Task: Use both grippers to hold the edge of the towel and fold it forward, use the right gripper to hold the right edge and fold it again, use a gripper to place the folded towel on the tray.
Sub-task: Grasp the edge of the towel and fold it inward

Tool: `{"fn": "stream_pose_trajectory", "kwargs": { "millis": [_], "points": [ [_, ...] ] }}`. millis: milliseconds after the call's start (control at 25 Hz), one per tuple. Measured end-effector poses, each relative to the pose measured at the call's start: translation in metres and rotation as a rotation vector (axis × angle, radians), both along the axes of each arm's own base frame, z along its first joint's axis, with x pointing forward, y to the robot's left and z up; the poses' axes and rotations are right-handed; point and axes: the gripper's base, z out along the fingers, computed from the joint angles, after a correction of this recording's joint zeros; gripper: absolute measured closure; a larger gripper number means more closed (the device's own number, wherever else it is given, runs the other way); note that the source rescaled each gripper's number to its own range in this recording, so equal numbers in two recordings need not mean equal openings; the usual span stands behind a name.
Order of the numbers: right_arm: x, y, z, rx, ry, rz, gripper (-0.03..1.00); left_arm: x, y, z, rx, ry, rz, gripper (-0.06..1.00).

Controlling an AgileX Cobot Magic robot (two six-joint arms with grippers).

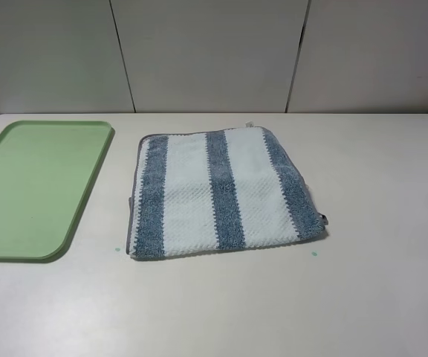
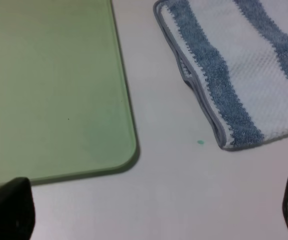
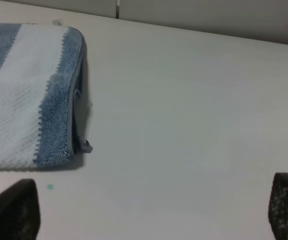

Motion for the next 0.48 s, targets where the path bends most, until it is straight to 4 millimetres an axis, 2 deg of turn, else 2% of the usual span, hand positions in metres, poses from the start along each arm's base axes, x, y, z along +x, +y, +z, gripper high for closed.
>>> {"fn": "stream_pose_trajectory", "kwargs": {
  "millis": [480],
  "points": [
    [-0.0002, 0.0032, 0.0003, 0.031, 0.000, 0.025, -0.03, 0.0000, 0.0000, 0.0000, 0.000, 0.000, 0.000, -0.05]
  ]
}}
